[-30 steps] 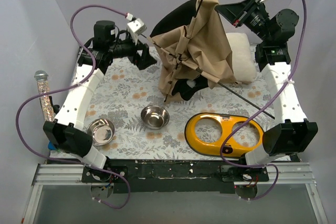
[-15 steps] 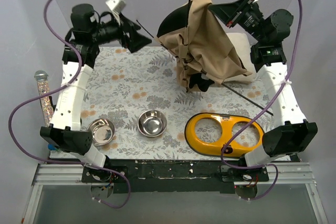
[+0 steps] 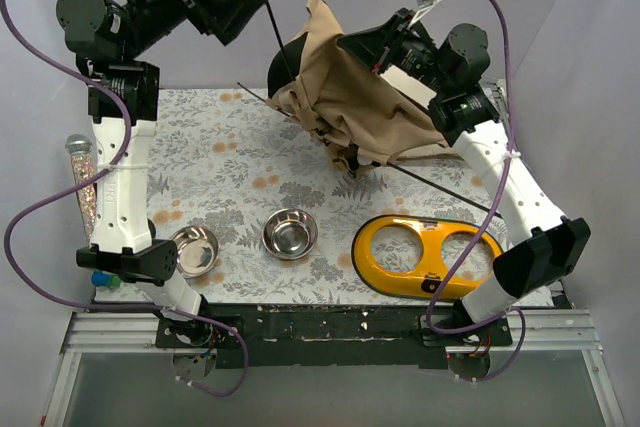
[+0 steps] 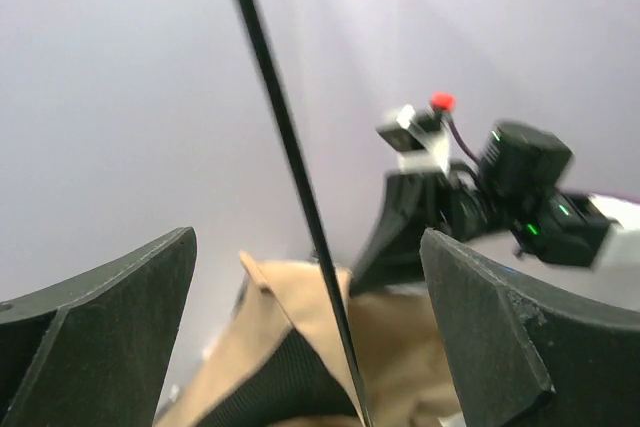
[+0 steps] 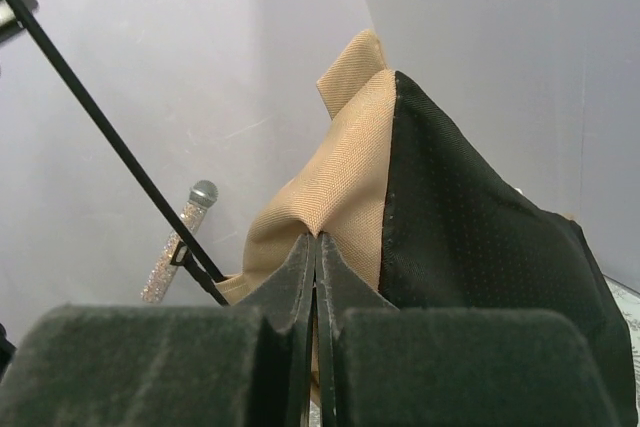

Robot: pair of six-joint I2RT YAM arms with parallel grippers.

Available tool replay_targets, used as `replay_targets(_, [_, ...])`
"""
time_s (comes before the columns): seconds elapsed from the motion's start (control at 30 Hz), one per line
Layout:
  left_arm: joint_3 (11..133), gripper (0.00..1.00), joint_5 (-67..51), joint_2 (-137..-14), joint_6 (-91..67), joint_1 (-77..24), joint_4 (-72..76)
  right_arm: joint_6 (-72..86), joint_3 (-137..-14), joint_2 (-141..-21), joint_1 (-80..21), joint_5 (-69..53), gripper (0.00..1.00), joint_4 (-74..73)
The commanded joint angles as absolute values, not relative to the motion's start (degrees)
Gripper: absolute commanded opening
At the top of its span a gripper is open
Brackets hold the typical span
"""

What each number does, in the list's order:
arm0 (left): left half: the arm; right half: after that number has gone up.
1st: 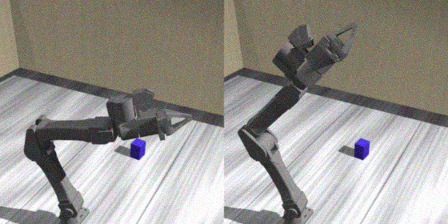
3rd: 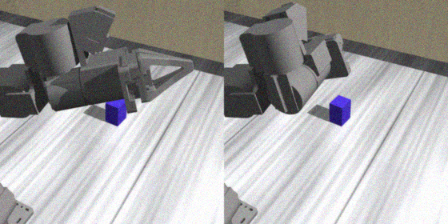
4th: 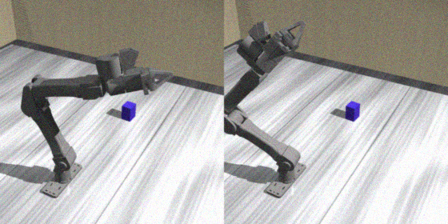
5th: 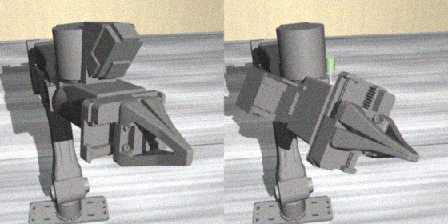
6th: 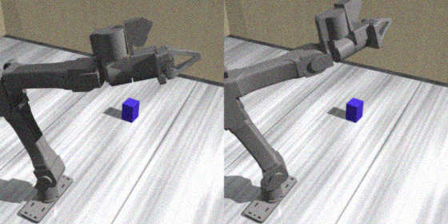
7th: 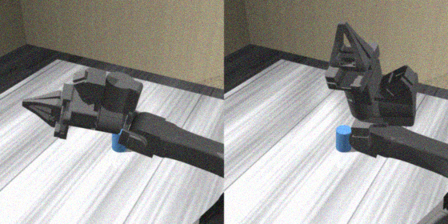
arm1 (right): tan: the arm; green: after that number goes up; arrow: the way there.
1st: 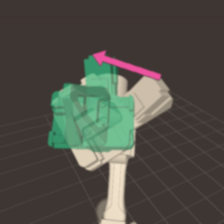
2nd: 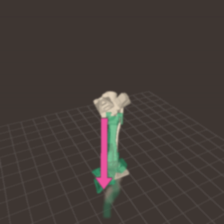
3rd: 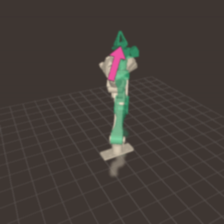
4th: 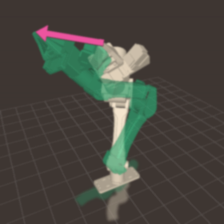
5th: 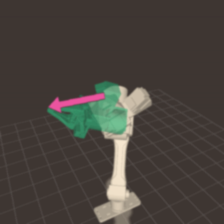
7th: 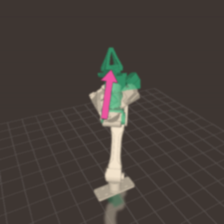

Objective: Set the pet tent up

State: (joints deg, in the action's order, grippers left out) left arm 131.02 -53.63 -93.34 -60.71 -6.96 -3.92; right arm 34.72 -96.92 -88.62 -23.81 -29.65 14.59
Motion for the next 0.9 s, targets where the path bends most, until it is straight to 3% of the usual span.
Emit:
replay_targets(0.0, [134.73,0.95,-36.07,-92.99,-62.49,-6.50,5.43,28.66,-102.56,-90.96,-26.63,-26.19,0.01,13.36])
replay_targets(0.2, [135.62,0.91,-29.53,-91.50,-62.67,-6.33,16.95,26.98,-105.73,-93.34,-28.30,-25.49,0.01,12.04])
replay_targets(0.43, [140.97,0.65,-13.55,-93.42,-50.64,-6.33,18.02,25.40,-103.28,-92.38,-29.97,-25.58,0.01,14.23])
replay_targets(0.87, [139.75,0.68,-3.27,-93.08,-45.88,-6.33,15.47,22.94,-96.77,-89.04,-33.83,-24.96,0.01,18.10])
